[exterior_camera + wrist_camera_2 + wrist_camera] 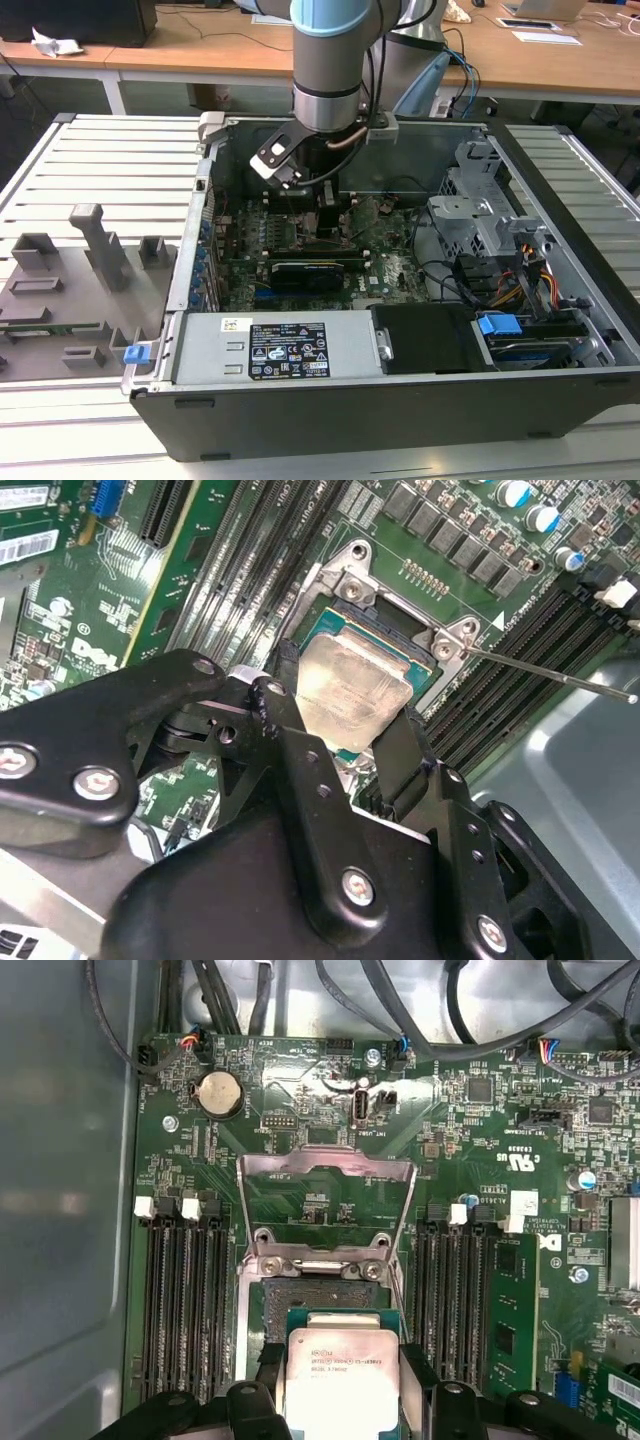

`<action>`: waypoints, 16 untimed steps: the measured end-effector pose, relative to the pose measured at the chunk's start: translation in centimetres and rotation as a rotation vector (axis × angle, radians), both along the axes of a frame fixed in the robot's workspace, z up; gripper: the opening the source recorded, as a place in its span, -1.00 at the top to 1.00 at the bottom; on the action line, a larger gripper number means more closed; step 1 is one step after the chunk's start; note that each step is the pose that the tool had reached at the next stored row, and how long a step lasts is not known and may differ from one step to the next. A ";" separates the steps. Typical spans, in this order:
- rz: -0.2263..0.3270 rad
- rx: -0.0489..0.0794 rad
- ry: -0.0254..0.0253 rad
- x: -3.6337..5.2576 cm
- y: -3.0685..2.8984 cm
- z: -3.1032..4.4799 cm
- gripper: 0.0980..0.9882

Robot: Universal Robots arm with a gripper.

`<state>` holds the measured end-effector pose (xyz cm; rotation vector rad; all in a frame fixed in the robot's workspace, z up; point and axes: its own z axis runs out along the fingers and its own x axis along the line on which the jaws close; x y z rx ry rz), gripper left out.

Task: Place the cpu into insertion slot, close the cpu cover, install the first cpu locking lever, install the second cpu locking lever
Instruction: 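Place the cpu into insertion slot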

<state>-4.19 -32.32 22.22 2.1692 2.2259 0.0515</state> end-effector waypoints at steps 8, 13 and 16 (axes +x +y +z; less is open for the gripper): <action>-0.022 0.000 0.0000 0.15 0.38 -0.53 0.00; -0.022 -0.001 0.0000 0.25 0.49 -0.82 0.00; -0.022 -0.005 0.0000 0.29 0.61 -1.15 0.00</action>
